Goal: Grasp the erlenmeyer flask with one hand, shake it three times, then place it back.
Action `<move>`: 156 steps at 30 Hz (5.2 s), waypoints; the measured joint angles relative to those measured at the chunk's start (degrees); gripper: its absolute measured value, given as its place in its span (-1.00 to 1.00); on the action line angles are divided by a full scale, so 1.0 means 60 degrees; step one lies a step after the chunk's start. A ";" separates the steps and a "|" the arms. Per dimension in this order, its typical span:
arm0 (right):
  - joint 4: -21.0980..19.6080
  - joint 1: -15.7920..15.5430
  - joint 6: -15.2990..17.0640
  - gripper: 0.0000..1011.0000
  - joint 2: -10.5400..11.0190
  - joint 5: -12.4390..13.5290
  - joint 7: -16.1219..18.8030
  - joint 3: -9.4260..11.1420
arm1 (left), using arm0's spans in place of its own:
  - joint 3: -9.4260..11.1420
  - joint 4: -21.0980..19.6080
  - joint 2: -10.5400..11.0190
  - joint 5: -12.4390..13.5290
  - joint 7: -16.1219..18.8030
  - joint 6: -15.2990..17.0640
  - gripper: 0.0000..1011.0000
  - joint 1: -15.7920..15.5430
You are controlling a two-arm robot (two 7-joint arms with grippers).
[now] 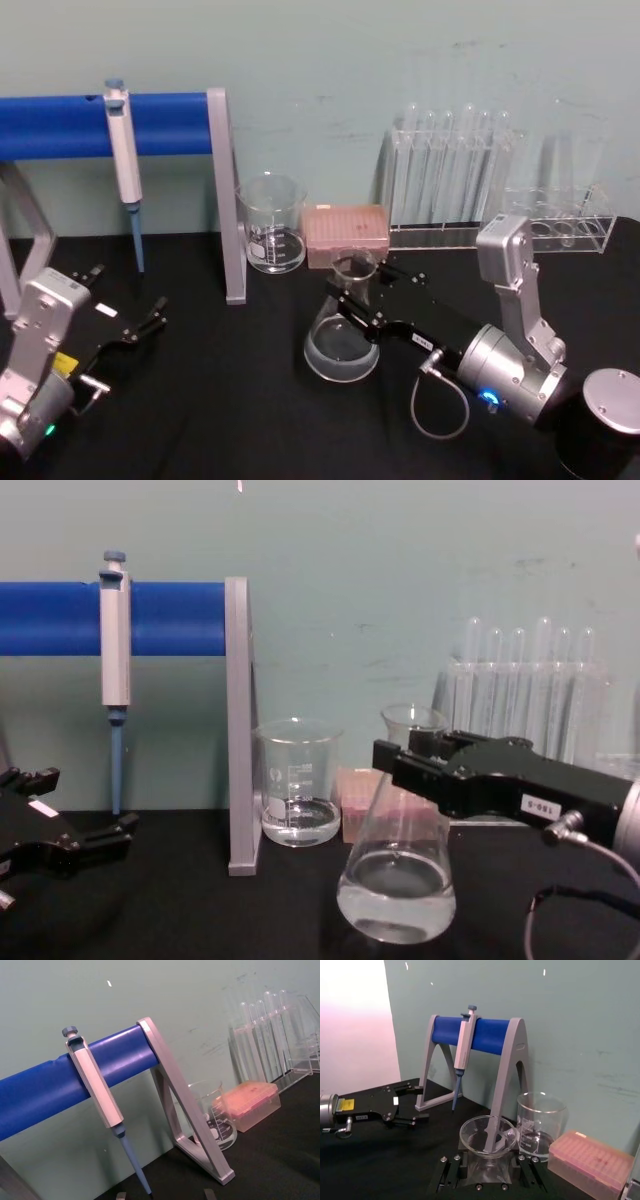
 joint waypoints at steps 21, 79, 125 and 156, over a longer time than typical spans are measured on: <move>0.0821 0.0294 -0.0002 -0.10 -0.0016 -0.0151 0.0246 -0.0322 | 0.0000 0.0000 0.0000 0.0000 0.0000 0.0000 0.98 -0.0001; 0.1192 0.0470 0.0192 -0.10 -0.0008 0.0006 0.0497 -0.0522 | 0.0000 0.0000 0.0000 0.0000 0.0000 0.0000 0.98 0.0000; 0.1206 0.0455 0.0217 0.98 -0.0012 -0.0023 0.0484 -0.0506 | 0.0000 0.0000 0.0000 0.0000 0.0000 0.0000 0.98 0.0000; 0.0864 0.0338 0.0347 0.98 0.0318 0.0005 0.0637 -0.0537 | 0.0000 0.0000 0.0000 0.0000 0.0000 0.0000 0.98 -0.0001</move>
